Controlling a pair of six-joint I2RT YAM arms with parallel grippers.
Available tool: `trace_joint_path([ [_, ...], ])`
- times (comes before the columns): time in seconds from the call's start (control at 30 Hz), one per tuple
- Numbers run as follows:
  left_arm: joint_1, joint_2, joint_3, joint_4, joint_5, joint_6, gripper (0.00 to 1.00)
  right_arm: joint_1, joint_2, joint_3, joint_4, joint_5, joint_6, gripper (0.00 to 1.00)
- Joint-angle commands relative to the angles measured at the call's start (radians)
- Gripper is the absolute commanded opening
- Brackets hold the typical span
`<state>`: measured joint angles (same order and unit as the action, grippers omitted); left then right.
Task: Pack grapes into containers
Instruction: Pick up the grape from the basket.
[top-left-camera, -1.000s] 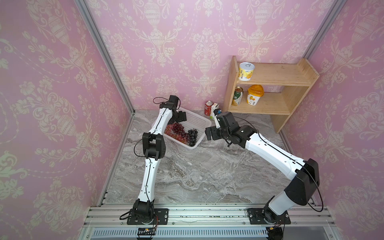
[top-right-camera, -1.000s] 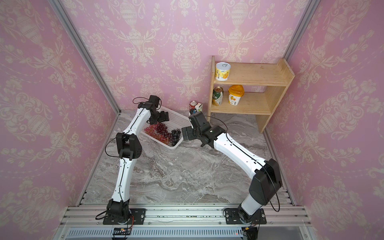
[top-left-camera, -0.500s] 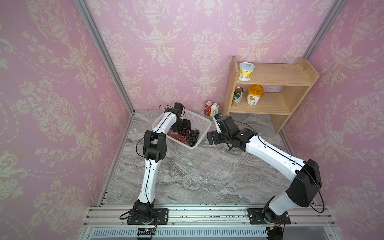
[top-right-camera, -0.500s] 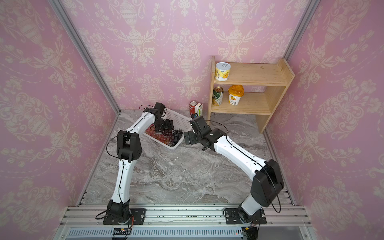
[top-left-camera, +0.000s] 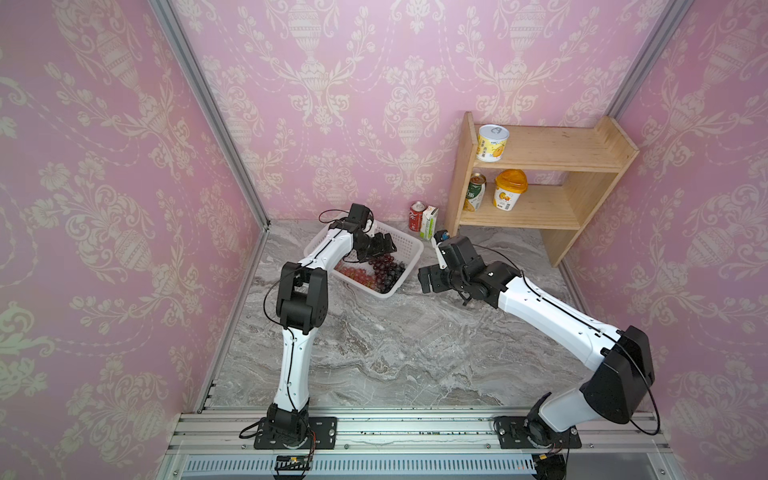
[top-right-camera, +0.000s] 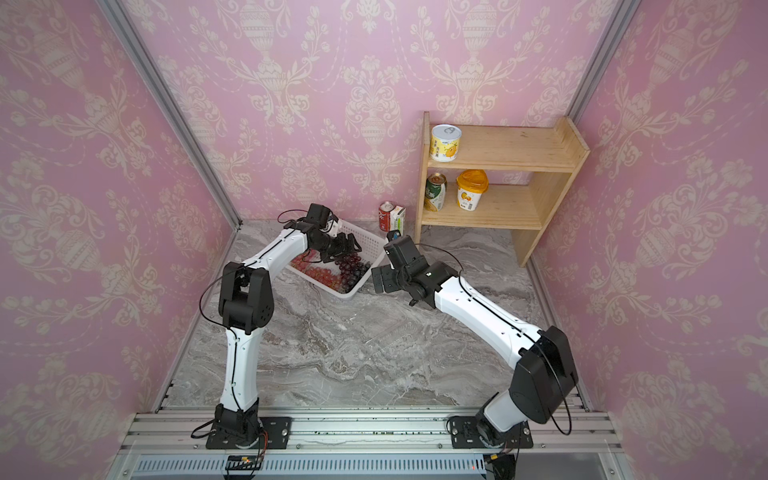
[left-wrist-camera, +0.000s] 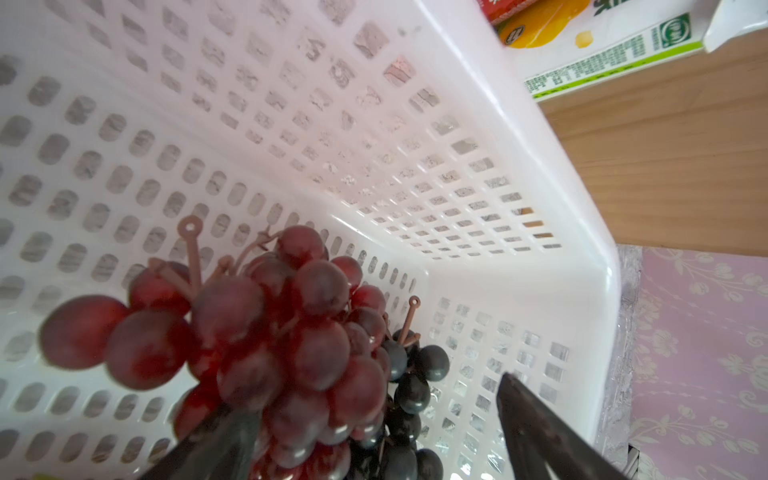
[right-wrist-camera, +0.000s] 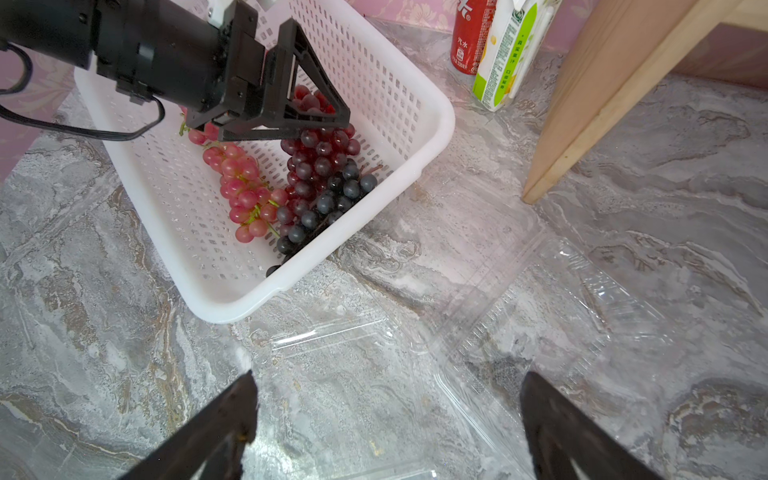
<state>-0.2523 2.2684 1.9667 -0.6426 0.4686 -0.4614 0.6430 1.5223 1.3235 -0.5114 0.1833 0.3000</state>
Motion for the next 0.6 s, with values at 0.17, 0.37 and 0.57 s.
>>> trace_joint_path([
  [0.17, 0.063, -0.086, 0.004, -0.011, -0.041, 0.023, 0.91, -0.005, -0.025, -0.012, -0.003, 0.027, 0.025, 1.0],
  [0.37, 0.088, -0.005, 0.128, -0.179, -0.199, 0.064, 0.91, -0.005, -0.013, -0.003, -0.002, 0.017, 0.028, 1.0],
  [0.57, 0.077, 0.083, 0.229, -0.253, -0.196, 0.066, 0.9, -0.004, 0.001, 0.004, 0.007, 0.017, 0.023, 1.0],
])
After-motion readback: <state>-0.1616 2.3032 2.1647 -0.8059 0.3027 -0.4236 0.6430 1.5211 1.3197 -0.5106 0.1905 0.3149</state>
